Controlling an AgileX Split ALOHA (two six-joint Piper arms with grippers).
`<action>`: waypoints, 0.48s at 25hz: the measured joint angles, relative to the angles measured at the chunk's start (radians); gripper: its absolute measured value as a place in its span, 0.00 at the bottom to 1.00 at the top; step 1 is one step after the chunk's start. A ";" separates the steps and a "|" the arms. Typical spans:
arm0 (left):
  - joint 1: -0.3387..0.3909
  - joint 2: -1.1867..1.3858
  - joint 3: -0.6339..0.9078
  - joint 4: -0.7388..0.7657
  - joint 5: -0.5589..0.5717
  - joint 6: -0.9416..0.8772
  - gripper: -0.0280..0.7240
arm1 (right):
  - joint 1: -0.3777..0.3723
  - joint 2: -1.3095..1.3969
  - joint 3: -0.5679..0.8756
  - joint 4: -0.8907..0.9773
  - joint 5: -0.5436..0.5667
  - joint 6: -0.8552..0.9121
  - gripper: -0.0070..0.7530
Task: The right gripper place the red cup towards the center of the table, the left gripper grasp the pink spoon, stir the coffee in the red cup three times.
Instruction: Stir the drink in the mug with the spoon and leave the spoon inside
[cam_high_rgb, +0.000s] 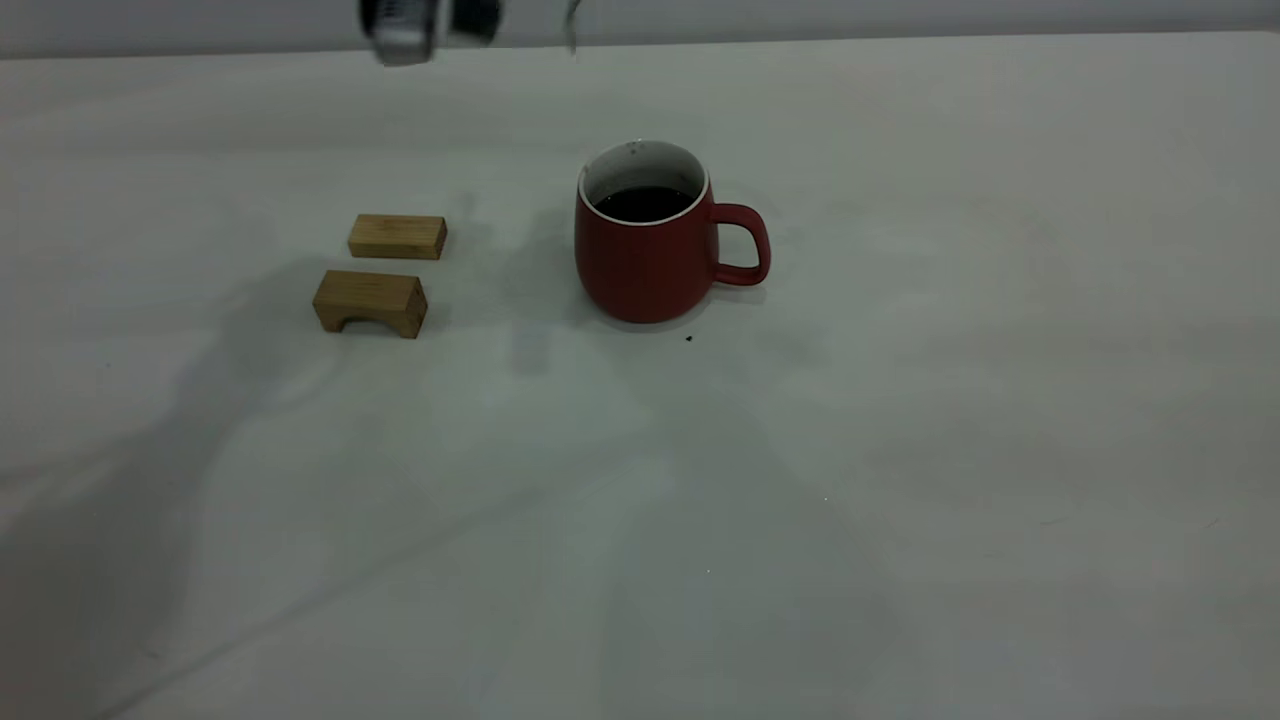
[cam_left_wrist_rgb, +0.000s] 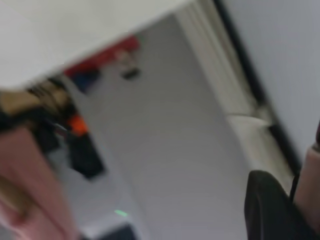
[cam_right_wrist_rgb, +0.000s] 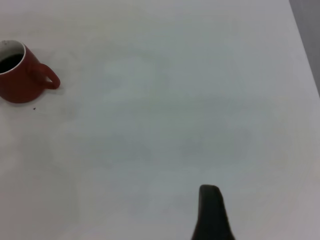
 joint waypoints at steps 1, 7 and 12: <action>-0.003 0.000 0.000 -0.031 0.000 -0.040 0.21 | 0.000 0.000 0.000 0.000 0.000 0.000 0.78; -0.019 0.008 0.000 -0.134 -0.076 -0.302 0.21 | 0.000 0.000 0.000 0.000 0.000 0.000 0.78; -0.037 0.053 0.000 -0.146 -0.156 -0.407 0.21 | 0.000 0.000 0.000 0.001 0.000 0.000 0.78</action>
